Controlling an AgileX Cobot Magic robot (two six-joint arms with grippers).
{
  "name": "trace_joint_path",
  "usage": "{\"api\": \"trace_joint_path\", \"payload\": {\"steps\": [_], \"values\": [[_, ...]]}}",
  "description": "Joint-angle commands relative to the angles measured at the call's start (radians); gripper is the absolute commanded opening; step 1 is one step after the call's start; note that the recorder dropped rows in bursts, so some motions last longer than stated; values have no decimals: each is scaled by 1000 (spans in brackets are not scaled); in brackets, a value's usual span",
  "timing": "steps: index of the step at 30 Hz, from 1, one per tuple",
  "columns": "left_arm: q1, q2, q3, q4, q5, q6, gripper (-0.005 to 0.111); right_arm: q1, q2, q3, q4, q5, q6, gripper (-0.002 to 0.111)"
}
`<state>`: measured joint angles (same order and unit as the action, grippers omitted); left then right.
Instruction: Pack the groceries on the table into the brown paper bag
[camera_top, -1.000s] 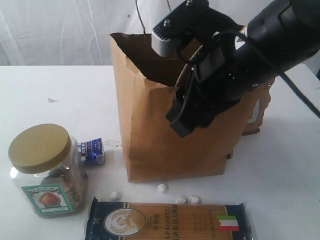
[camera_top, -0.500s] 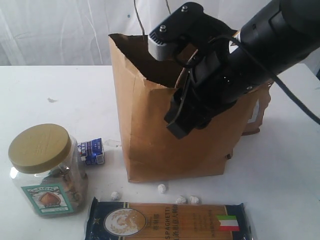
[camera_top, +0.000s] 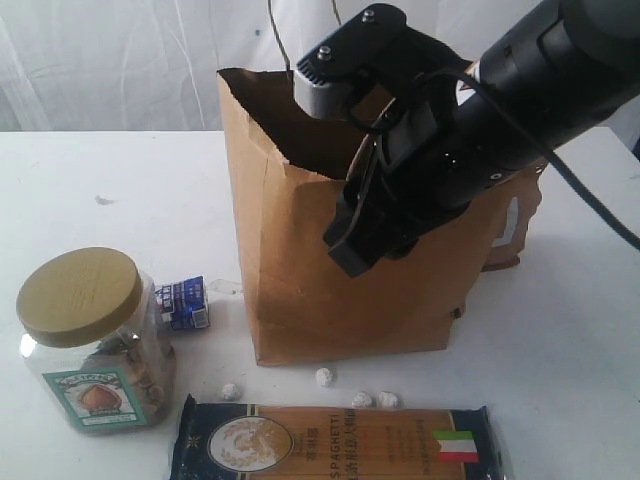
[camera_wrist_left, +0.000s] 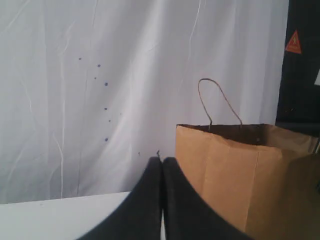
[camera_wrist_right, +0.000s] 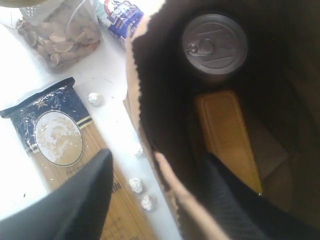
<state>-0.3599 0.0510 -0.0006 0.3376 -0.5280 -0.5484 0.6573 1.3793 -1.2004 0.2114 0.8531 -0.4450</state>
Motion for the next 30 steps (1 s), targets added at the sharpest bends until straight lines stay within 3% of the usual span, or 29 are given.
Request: {"api": "trace_joint_path", "payload": {"steps": [1, 5, 9, 12, 16, 23, 30], "values": [[2, -4, 1, 2, -37, -58, 0, 0, -2, 2, 9, -2, -5, 49], [2, -4, 1, -8, 12, -190, 0, 0, -2, 2, 9, -2, -5, 49], [2, -4, -23, -17, 180, -588, 0, 0, -2, 2, 9, -2, 0, 49], [-15, 8, -148, 273, 386, -883, 0, 0, -2, 2, 9, -2, 0, 49], [-59, 101, -313, 642, 481, -1181, 0, 0, -2, 2, 9, -2, 0, 49], [-142, 491, -461, 738, 476, -1201, 0, 0, -2, 2, 7, -10, 0, 49], [-142, 863, -597, 1068, 542, -1087, 0, 0, -2, 2, 7, -38, 0, 49]]}}
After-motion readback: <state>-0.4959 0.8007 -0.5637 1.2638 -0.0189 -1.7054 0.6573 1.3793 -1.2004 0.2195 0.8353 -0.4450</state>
